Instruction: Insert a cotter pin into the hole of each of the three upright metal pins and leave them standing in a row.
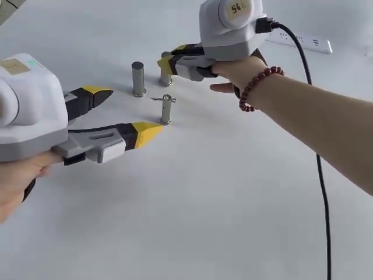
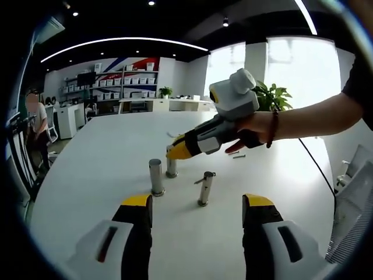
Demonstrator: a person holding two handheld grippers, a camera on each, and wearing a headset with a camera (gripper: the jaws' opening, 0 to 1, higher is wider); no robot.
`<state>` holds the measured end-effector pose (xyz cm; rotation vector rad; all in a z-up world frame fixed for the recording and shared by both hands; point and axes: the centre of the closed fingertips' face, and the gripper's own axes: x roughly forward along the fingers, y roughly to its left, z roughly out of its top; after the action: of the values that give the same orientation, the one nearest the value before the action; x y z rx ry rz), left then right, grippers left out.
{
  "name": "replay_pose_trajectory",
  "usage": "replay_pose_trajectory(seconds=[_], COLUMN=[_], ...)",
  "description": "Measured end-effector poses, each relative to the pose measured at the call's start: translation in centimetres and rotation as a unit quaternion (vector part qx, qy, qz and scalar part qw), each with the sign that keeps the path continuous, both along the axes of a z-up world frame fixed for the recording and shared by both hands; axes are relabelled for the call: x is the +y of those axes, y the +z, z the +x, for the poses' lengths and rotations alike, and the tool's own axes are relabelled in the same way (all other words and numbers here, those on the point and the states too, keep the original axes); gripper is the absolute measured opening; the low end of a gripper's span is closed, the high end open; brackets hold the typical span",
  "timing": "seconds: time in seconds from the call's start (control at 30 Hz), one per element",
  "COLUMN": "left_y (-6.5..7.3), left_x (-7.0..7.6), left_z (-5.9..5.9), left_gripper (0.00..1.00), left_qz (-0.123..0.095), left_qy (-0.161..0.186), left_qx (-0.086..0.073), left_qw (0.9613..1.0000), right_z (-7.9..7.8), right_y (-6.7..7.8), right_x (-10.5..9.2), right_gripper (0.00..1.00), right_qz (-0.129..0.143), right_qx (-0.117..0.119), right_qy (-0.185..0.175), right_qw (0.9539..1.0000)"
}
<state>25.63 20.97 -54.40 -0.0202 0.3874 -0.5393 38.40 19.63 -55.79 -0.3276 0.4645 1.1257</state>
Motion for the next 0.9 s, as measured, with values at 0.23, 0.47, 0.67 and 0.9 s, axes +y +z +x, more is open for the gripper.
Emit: replay_pose_trajectory(seconds=[0.23,0.47,0.67,0.9], left_y=[0.4,0.9,1.4,2.2], left_x=[-0.2,-0.9,-1.5,-2.0], left_z=[-0.1,-0.3,-0.6,-0.8], left_gripper=[0.62,0.62,0.62,0.61], left_qz=[0.0,-0.002,-0.002,0.0], left_qy=[-0.002,-0.007,-0.014,-0.021], left_qx=[-0.003,-0.007,-0.01,-0.015], left_qw=[1.0,0.9999,0.9999,0.9997], right_z=[-0.7,-2.1,-3.9,-6.2], right_y=[0.4,0.3,0.5,0.5], right_x=[-1.7,-4.4,-6.0,-7.2], right_gripper=[0.08,0.08,0.08,0.08], right_qz=[-0.007,-0.016,-0.021,-0.016], right_qx=[-0.007,-0.003,-0.004,0.002], right_qy=[0.003,-0.002,-0.005,-0.011], right_qw=[0.9999,0.9999,0.9998,0.9998])
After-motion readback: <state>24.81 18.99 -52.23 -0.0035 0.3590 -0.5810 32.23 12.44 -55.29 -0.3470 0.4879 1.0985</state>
